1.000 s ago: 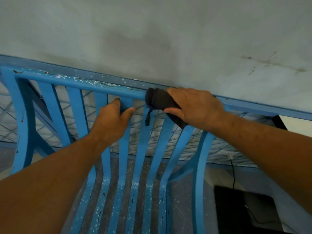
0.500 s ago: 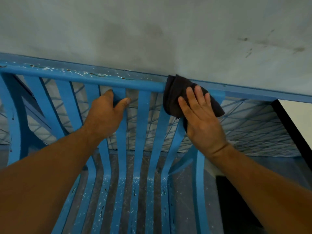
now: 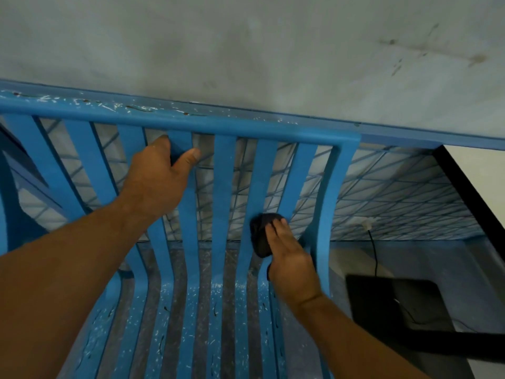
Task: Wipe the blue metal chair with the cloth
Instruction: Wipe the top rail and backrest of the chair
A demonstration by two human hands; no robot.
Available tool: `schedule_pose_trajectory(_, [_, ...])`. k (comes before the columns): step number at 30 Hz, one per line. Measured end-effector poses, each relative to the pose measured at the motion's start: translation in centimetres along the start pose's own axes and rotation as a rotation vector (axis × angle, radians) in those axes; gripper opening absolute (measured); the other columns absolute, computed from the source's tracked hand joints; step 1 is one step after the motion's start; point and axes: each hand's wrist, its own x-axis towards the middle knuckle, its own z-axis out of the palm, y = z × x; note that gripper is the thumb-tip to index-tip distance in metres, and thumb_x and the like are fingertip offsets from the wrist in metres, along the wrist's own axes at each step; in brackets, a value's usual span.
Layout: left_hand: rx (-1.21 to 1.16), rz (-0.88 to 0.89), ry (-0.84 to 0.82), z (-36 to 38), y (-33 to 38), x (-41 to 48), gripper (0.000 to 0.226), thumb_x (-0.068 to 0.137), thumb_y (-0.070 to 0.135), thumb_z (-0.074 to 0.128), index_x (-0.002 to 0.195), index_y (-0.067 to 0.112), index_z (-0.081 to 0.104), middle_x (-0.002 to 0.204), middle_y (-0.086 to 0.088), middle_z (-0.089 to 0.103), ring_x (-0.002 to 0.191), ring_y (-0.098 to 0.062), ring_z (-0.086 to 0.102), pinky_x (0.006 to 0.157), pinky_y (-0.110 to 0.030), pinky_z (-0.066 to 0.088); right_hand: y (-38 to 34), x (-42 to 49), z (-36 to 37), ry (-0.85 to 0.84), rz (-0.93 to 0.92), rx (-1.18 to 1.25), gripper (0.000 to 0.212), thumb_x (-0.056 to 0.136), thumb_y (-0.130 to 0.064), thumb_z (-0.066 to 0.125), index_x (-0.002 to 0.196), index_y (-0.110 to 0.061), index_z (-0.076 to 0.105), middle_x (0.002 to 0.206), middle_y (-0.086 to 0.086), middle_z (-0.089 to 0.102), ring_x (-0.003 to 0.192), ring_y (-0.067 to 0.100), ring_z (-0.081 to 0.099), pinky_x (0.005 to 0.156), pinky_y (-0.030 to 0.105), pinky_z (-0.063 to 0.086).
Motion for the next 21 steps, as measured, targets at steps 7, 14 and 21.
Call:
schedule_pose_trajectory(7, [-0.015,-0.007,-0.016,0.0,0.1,0.0,0.036,0.095,0.038,0.055,0.069,0.019,0.038,0.060,0.000,0.043,0.052,-0.008,0.040,0.043,-0.019,0.027,-1.1,7.3,-9.4,0.562,0.110,0.109,0.045,0.085,0.003,0.046,0.128,0.003,0.057,0.130,0.021,0.058,0.119,0.025,0.056,0.107,0.022,0.037])
schedule_pose_trajectory(14, [-0.052,0.013,0.004,0.1,-0.6,0.2,0.036,0.095,0.037,0.056,0.068,0.021,0.039,0.062,0.003,0.044,0.053,-0.006,0.041,0.040,-0.014,0.029,-1.6,5.1,-1.7,0.262,0.278,0.100,0.062,0.075,0.016,0.054,0.135,0.001,0.053,0.143,0.025,0.045,0.096,0.042,0.066,0.079,0.043,0.055])
schedule_pose_trajectory(21, [-0.073,-0.007,-0.003,0.3,-0.4,0.0,0.034,0.096,0.036,0.056,0.071,0.021,0.040,0.063,0.003,0.044,0.053,-0.006,0.041,0.039,-0.012,0.030,-2.7,-0.4,-1.7,-0.030,0.402,0.138,0.055,0.085,0.009,0.055,0.138,-0.004,0.049,0.138,0.017,0.054,0.112,0.024,0.062,0.099,0.020,0.042])
